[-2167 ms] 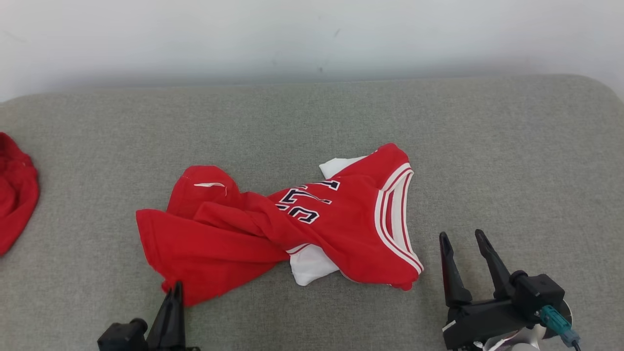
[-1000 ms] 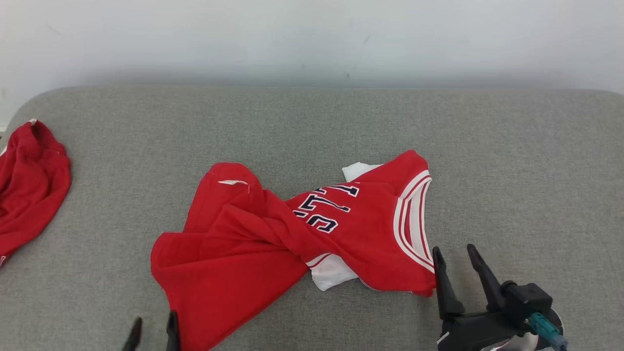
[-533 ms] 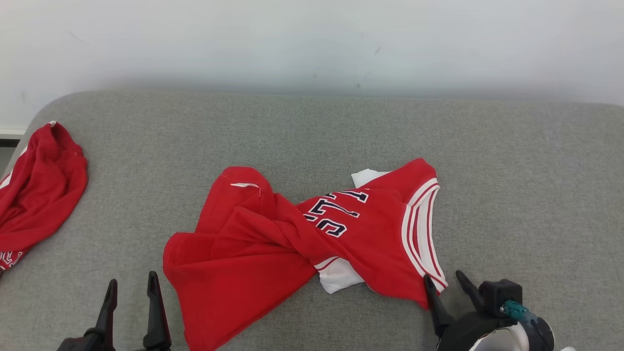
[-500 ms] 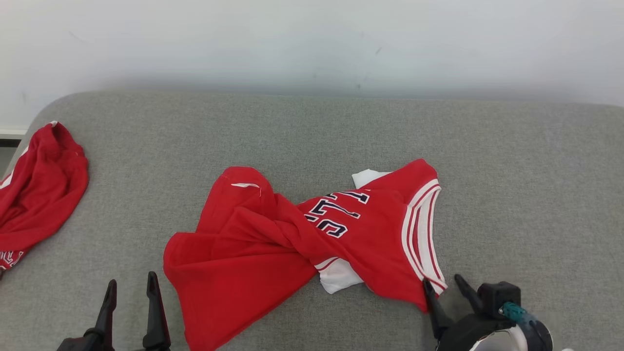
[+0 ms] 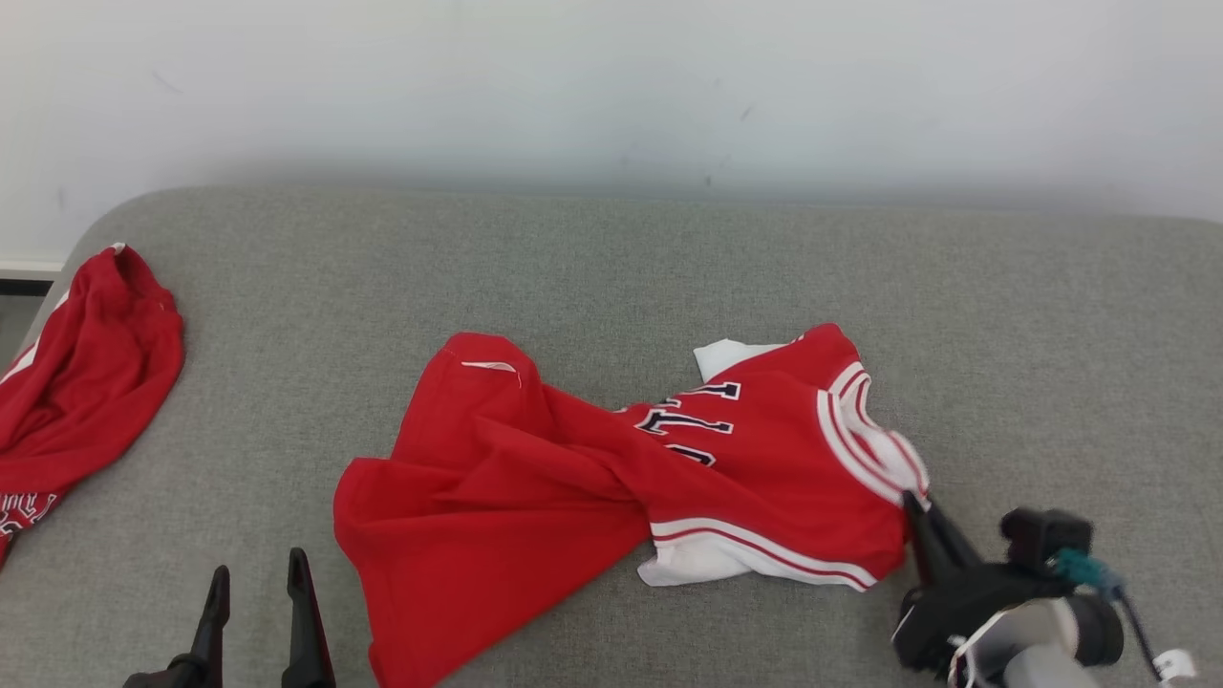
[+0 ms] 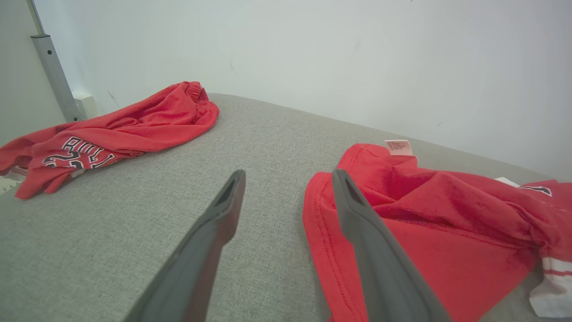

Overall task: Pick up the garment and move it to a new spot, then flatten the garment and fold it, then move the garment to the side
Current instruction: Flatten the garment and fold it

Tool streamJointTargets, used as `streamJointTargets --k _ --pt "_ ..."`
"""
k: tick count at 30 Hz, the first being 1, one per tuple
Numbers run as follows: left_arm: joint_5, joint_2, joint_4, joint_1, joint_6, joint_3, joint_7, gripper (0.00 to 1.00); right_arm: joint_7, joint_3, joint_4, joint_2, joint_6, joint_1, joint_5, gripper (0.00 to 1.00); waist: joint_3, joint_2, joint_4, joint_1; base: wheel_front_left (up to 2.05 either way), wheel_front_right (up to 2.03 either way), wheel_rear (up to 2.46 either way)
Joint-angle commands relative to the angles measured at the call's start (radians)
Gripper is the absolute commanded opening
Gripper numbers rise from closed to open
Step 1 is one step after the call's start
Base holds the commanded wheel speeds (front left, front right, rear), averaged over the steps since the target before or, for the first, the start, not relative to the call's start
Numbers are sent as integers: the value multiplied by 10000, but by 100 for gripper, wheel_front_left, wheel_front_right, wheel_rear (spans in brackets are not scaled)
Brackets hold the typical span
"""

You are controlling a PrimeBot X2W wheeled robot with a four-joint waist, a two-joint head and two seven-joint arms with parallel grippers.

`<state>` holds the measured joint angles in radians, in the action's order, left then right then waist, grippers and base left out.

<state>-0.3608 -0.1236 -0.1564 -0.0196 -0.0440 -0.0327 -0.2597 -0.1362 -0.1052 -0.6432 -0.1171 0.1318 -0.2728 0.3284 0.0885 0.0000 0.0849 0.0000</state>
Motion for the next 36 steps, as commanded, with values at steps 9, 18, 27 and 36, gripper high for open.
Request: streamJointTargets --k 9,18,27,36 --pt "153 98 -515 16 251 -120 -48 100 900 946 1038 -1929 -23 -1140 1266 0 -454 0 162 0 0 0 0" --pt "230 253 -825 74 438 -255 -48 100 1789 1233 813 -2574 -23 -1581 1056 0 -421 0 453 0 0 0 0" --pt "326 339 -965 232 514 -263 -49 100 386 1262 -228 -2565 -23 -2116 -56 100 -219 0 457 0 0 0 0" --pt "404 390 -1025 359 553 -304 -49 100 -1143 1494 513 -2173 -23 -1717 -1142 100 -196 0 108 0 0 0 0"
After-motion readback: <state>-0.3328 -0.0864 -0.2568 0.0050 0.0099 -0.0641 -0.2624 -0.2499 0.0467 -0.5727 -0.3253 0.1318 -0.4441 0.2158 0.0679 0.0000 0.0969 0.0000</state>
